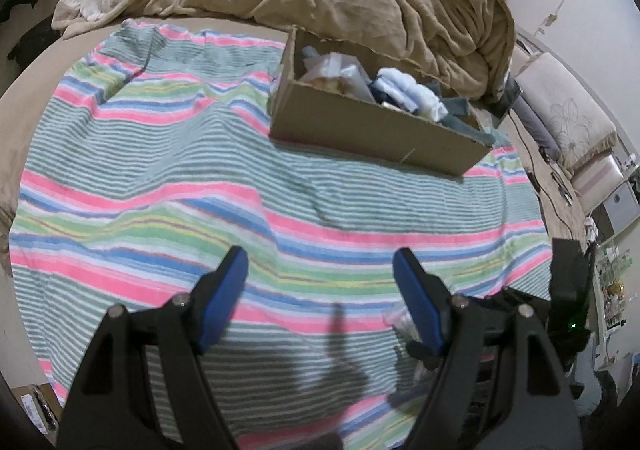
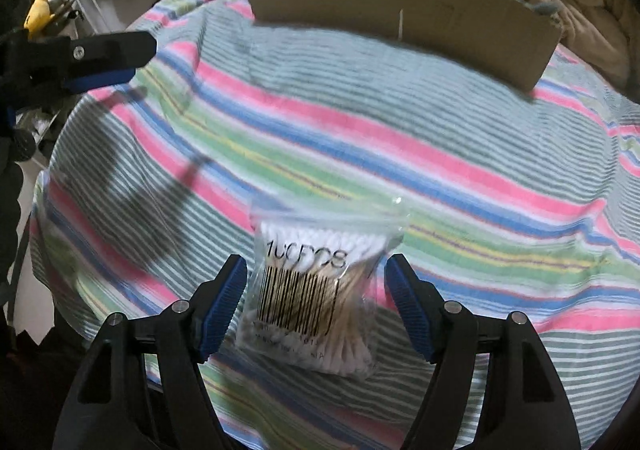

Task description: Organize objects

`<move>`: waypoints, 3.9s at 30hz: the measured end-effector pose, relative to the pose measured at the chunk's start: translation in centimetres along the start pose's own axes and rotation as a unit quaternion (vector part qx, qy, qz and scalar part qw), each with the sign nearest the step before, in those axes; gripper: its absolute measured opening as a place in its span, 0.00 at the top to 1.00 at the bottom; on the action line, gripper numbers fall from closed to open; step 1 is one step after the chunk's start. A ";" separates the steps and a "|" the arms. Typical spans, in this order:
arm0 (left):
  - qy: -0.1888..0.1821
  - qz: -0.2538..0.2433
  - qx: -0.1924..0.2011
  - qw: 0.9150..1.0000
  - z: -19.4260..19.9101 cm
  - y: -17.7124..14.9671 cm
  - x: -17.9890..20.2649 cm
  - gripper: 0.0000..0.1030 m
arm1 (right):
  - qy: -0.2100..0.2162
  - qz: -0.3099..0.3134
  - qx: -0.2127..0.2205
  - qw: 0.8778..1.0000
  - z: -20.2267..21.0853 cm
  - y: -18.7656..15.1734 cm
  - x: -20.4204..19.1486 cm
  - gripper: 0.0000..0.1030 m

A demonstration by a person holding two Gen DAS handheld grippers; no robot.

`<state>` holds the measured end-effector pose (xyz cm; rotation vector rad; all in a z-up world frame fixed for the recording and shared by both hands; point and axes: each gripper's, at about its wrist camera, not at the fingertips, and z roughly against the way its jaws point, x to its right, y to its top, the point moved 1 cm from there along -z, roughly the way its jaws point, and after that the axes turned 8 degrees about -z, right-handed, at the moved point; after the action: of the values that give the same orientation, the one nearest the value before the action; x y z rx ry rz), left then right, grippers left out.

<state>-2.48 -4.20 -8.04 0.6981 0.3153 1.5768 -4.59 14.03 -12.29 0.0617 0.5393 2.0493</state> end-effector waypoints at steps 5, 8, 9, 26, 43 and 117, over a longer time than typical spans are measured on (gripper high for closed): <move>0.001 -0.003 0.004 1.000 0.1 0.2 0.1 0.26 | 0.007 0.003 -0.007 1.000 -0.2 -0.2 0.0 0.50; 0.004 -0.003 0.003 1.000 0.0 0.4 0.1 0.26 | 0.012 0.000 0.002 1.000 0.4 0.0 0.3 0.55; 0.005 -0.003 0.002 1.000 0.0 0.5 0.1 0.26 | 0.017 -0.003 0.007 1.000 0.8 0.2 0.4 0.55; 0.008 -0.008 0.047 0.999 0.8 3.6 0.3 0.26 | 0.021 -0.050 0.122 0.991 8.1 7.9 5.4 0.55; 0.014 -0.024 0.056 0.998 -0.8 6.5 0.0 0.26 | 0.006 -0.059 0.160 0.985 7.8 16.8 9.1 0.55; 0.019 -0.055 0.079 0.995 5.1 6.0 3.4 0.25 | -0.026 -0.121 0.197 0.973 13.3 8.6 7.6 0.11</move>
<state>-4.17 -2.77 0.23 0.7589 0.5028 1.4729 -12.03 21.37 1.81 0.2709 0.8708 1.6772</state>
